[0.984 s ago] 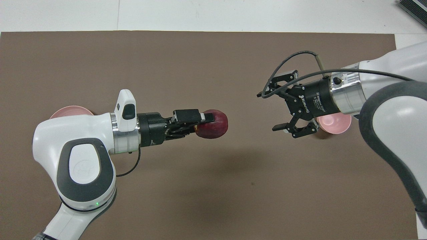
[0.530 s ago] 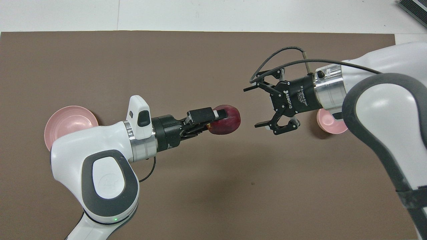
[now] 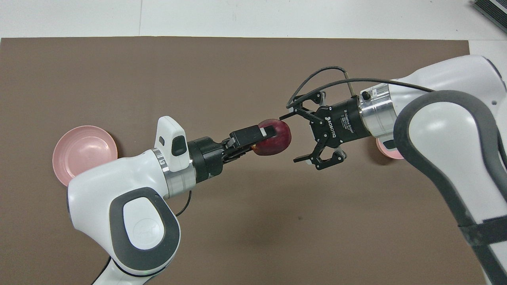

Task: Move apple from plate to bowl
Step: 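Close the right gripper around the apple held by the left gripper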

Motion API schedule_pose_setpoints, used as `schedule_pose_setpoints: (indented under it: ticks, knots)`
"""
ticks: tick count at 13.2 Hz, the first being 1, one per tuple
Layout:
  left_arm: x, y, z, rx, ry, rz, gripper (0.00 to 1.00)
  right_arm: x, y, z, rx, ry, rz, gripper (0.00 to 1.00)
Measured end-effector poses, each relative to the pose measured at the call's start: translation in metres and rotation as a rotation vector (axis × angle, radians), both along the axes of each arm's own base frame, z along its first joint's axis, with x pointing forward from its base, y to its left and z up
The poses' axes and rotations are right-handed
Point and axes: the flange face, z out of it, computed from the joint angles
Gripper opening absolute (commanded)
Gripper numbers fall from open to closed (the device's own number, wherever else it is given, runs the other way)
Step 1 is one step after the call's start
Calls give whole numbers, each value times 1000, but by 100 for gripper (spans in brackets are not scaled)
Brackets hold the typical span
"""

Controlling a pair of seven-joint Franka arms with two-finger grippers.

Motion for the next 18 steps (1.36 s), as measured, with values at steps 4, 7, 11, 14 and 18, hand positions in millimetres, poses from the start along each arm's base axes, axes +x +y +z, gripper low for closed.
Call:
schedule_pose_setpoints:
  ticks: [4,7,11,14,18]
  knots:
    - [1,1,3,-2,-5,4,0,1,-2,2,33,11,-12,100]
    - [1,-1,5,-5,-9,1,0,2,-2,7,51,9,-17,100]
    - [-8,-16,7,-5,-13,-24,0,2,3,10,73,7,-19,100]
    - [-9,-17,8,-4,-17,-21,0,1,6,10,73,7,-14,100]
    - [-10,-18,9,-9,-6,-18,0,-3,15,10,74,9,3,100]
